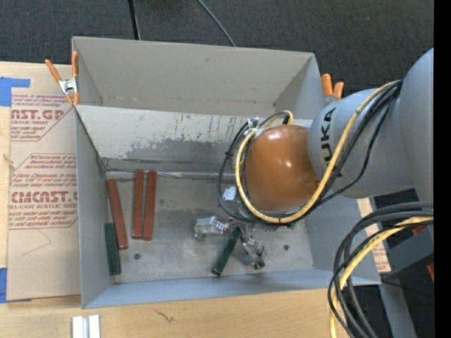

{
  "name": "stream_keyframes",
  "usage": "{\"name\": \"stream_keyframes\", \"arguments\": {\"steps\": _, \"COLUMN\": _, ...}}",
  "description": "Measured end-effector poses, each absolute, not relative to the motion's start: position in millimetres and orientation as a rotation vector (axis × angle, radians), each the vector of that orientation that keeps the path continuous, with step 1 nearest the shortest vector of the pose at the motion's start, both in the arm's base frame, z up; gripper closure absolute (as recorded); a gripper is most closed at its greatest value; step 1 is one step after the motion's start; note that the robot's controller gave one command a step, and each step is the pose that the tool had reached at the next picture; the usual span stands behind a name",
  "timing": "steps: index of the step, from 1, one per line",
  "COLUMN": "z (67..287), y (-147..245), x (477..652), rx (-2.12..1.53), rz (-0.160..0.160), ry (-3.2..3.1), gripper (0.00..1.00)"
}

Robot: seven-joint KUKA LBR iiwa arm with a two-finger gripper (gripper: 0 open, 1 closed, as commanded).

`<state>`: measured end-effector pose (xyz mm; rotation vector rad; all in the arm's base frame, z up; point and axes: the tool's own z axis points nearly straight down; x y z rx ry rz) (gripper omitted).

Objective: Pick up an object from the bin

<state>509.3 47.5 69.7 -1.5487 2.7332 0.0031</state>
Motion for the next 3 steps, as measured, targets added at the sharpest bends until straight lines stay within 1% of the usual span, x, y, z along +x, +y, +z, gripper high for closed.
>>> {"name": "stream_keyframes", "arguments": {"steps": 1, "z": 70, "y": 48, "x": 509.6, "rx": -1.548, "rz": 0.003, "ry": 2.732, "gripper": 1.0}}
{"name": "stream_keyframes", "arguments": {"steps": 2, "z": 70, "y": 48, "x": 509.6, "rx": -1.548, "rz": 0.003, "ry": 2.732, "gripper": 1.0}}
{"name": "stream_keyframes", "arguments": {"steps": 3, "z": 81, "y": 46, "x": 547.7, "rx": -1.779, "rz": 0.003, "ry": 2.586, "gripper": 1.0}}
